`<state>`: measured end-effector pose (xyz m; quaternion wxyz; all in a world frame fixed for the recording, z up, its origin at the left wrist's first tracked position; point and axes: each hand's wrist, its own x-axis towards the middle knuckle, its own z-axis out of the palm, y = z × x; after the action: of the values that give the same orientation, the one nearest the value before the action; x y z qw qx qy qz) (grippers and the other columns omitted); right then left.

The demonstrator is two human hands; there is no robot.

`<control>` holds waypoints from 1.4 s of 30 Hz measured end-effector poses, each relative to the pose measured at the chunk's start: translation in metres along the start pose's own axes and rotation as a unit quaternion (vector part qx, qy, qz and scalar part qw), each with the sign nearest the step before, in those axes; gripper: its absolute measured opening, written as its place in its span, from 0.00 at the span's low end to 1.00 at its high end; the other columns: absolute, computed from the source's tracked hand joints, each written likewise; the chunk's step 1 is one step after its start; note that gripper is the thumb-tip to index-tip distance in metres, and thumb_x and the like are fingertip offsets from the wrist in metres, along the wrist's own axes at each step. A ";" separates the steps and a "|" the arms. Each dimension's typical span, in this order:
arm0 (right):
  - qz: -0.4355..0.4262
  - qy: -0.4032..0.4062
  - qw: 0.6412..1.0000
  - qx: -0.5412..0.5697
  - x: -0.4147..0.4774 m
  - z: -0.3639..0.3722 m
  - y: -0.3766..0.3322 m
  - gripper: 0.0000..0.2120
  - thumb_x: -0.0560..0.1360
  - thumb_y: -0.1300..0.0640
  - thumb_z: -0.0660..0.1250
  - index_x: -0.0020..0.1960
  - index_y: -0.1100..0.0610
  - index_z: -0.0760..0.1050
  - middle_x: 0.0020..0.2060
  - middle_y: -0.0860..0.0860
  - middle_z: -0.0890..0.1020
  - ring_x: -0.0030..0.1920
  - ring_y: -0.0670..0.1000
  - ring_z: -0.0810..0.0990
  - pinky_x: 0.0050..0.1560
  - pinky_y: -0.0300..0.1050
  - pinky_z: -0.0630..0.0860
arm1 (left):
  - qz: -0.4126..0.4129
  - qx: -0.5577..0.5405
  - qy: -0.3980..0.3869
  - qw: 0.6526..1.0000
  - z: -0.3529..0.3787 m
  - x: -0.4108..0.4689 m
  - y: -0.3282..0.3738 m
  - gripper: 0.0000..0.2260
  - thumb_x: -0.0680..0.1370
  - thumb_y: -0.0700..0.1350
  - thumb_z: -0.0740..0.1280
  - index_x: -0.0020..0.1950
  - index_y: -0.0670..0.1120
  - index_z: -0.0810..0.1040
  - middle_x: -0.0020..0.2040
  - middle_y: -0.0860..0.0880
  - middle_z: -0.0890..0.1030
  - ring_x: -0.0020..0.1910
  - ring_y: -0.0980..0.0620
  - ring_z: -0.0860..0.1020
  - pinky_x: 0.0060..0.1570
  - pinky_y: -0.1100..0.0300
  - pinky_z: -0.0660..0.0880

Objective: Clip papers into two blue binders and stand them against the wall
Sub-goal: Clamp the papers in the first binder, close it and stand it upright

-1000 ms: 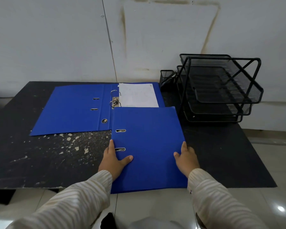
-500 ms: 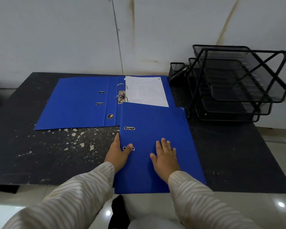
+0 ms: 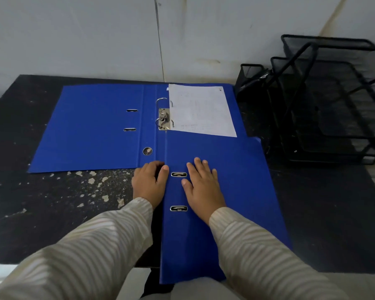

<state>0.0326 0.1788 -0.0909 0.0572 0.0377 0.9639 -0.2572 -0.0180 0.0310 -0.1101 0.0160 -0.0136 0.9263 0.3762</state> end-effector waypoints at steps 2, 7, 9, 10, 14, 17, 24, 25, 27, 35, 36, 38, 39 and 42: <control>-0.006 0.014 1.000 0.003 0.005 0.001 0.001 0.23 0.81 0.48 0.50 0.75 0.52 0.55 0.77 0.51 0.52 0.76 0.52 0.45 0.74 0.51 0.41 | 0.002 0.010 0.004 1.000 0.001 0.000 -0.001 0.26 0.73 0.62 0.52 0.57 0.48 0.79 0.52 0.48 0.81 0.57 0.44 0.72 0.59 0.46 0.66; -0.009 0.037 0.999 0.001 0.003 0.007 0.003 0.23 0.81 0.48 0.51 0.75 0.52 0.57 0.77 0.51 0.54 0.76 0.52 0.46 0.74 0.50 0.41 | 0.013 0.023 0.012 1.000 0.001 0.001 -0.002 0.30 0.72 0.64 0.49 0.56 0.46 0.80 0.51 0.47 0.81 0.55 0.42 0.73 0.58 0.47 0.66; -0.009 0.041 0.999 0.001 0.004 0.008 0.003 0.23 0.81 0.48 0.51 0.75 0.53 0.57 0.76 0.52 0.55 0.76 0.52 0.47 0.74 0.49 0.41 | 0.013 0.030 0.011 0.999 0.002 0.002 -0.001 0.30 0.71 0.64 0.49 0.56 0.46 0.80 0.51 0.47 0.81 0.55 0.42 0.73 0.57 0.47 0.66; -0.010 0.042 0.999 0.002 0.004 0.008 0.003 0.23 0.81 0.49 0.51 0.74 0.53 0.57 0.76 0.52 0.55 0.76 0.52 0.47 0.73 0.49 0.41 | 0.013 0.032 0.011 0.999 0.002 0.002 -0.001 0.30 0.71 0.64 0.49 0.56 0.47 0.80 0.51 0.46 0.81 0.55 0.42 0.73 0.56 0.48 0.66; -0.012 0.043 0.999 0.006 0.003 0.009 0.004 0.23 0.81 0.49 0.51 0.74 0.53 0.57 0.76 0.52 0.55 0.76 0.52 0.47 0.73 0.49 0.41 | 0.015 0.039 0.012 0.999 0.002 0.001 -0.001 0.31 0.71 0.64 0.48 0.57 0.47 0.80 0.52 0.46 0.81 0.55 0.42 0.73 0.56 0.48 0.65; -0.013 0.045 0.999 0.006 0.003 0.010 0.005 0.23 0.81 0.48 0.51 0.74 0.53 0.57 0.76 0.52 0.55 0.76 0.52 0.47 0.73 0.49 0.41 | 0.014 0.040 0.013 0.999 0.003 0.002 -0.001 0.30 0.71 0.64 0.48 0.56 0.47 0.79 0.52 0.47 0.81 0.55 0.42 0.73 0.56 0.48 0.65; -0.008 0.049 0.998 0.023 0.004 0.012 0.006 0.23 0.80 0.49 0.52 0.74 0.52 0.59 0.76 0.51 0.56 0.76 0.51 0.48 0.74 0.49 0.42 | 0.017 0.050 0.010 0.999 0.005 0.003 -0.002 0.29 0.71 0.64 0.49 0.56 0.47 0.79 0.52 0.47 0.80 0.56 0.43 0.73 0.56 0.48 0.64; -0.008 0.050 0.998 0.022 0.004 0.013 0.006 0.23 0.80 0.49 0.52 0.74 0.52 0.59 0.76 0.51 0.56 0.76 0.51 0.48 0.74 0.49 0.42 | 0.016 0.052 0.010 0.998 0.006 0.004 -0.002 0.30 0.71 0.64 0.49 0.56 0.47 0.79 0.52 0.47 0.80 0.56 0.43 0.73 0.56 0.48 0.64; -0.008 0.050 0.999 0.020 0.005 0.013 0.006 0.23 0.80 0.49 0.52 0.74 0.53 0.59 0.76 0.51 0.57 0.76 0.51 0.48 0.74 0.50 0.42 | 0.014 0.055 0.008 0.998 0.006 0.004 -0.002 0.30 0.71 0.64 0.48 0.56 0.47 0.78 0.53 0.47 0.80 0.56 0.43 0.72 0.57 0.48 0.64; -0.006 0.043 0.999 0.012 0.007 0.015 0.007 0.22 0.81 0.49 0.51 0.74 0.53 0.59 0.76 0.51 0.57 0.76 0.51 0.48 0.74 0.50 0.43 | 0.003 0.066 -0.024 0.998 0.005 0.007 0.000 0.32 0.69 0.65 0.45 0.57 0.47 0.76 0.55 0.47 0.78 0.58 0.44 0.70 0.60 0.47 0.62; -0.005 0.039 0.999 0.011 0.007 0.015 0.008 0.22 0.81 0.49 0.51 0.74 0.52 0.59 0.76 0.51 0.57 0.76 0.51 0.48 0.74 0.50 0.43 | 0.002 0.066 -0.026 0.998 0.005 0.006 0.000 0.32 0.69 0.65 0.45 0.57 0.47 0.76 0.55 0.47 0.78 0.58 0.44 0.70 0.60 0.47 0.62; -0.008 0.030 0.999 0.010 0.009 0.013 0.009 0.23 0.81 0.49 0.51 0.74 0.52 0.58 0.76 0.51 0.56 0.76 0.51 0.47 0.74 0.49 0.42 | 0.005 0.064 -0.024 0.998 0.004 0.007 0.000 0.33 0.69 0.65 0.45 0.57 0.46 0.76 0.55 0.47 0.78 0.58 0.43 0.70 0.59 0.47 0.62; -0.010 0.023 1.000 0.009 0.010 0.012 0.010 0.23 0.81 0.48 0.50 0.74 0.52 0.57 0.76 0.51 0.55 0.76 0.50 0.47 0.74 0.49 0.42 | 0.005 0.065 -0.021 0.998 0.004 0.008 0.000 0.33 0.69 0.65 0.45 0.57 0.46 0.76 0.55 0.47 0.78 0.58 0.43 0.71 0.59 0.47 0.62; -0.012 0.010 1.000 0.004 0.003 0.009 0.010 0.23 0.81 0.49 0.50 0.75 0.51 0.55 0.77 0.50 0.53 0.76 0.50 0.45 0.73 0.48 0.40 | 0.005 0.062 -0.029 0.998 0.003 0.008 -0.001 0.33 0.69 0.66 0.45 0.57 0.46 0.76 0.55 0.47 0.78 0.58 0.43 0.70 0.60 0.46 0.62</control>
<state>0.0319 0.1835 -0.1039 0.0441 0.0291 0.9637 -0.2617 -0.0257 0.0325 -0.1129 0.0414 0.0032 0.9472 0.3179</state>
